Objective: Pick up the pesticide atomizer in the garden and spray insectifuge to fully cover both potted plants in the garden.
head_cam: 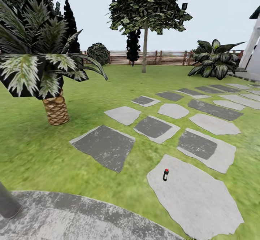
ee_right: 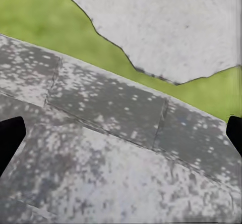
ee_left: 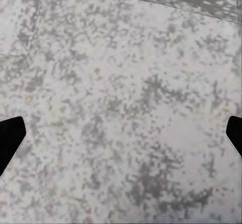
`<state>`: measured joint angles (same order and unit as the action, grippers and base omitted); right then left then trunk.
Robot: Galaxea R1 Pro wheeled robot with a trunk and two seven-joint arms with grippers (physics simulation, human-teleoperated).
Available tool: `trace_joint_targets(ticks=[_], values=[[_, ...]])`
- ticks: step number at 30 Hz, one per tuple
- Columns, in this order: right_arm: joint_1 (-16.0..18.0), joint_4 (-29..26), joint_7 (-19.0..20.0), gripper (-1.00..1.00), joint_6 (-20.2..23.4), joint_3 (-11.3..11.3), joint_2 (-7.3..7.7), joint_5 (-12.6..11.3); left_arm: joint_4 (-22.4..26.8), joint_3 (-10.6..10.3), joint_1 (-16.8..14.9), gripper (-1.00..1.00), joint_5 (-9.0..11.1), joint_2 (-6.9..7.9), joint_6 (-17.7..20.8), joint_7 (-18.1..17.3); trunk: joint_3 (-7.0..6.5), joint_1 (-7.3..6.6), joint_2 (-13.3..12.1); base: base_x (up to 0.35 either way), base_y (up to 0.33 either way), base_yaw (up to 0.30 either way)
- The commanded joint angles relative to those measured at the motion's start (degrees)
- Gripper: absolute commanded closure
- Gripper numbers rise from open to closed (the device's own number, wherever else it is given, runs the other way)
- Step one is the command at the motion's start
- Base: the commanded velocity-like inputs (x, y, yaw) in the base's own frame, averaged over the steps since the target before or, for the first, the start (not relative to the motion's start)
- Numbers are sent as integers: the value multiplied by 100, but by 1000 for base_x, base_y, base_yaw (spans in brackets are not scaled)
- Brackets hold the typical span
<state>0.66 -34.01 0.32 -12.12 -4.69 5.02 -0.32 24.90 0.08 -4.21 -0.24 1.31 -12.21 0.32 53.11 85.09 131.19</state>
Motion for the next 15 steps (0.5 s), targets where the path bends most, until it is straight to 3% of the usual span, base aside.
trace_joint_targets(ticks=[1,15], values=[[4,3,3,-100,-18,-6,-1,-3,-2,1,-1,-100,-3,1,-18,3,5,0,2,95,80,-299],[4,8,3,-100,-18,-6,-1,-3,-2,1,-1,-100,-3,1,-18,3,5,0,2,14,10,-299]])
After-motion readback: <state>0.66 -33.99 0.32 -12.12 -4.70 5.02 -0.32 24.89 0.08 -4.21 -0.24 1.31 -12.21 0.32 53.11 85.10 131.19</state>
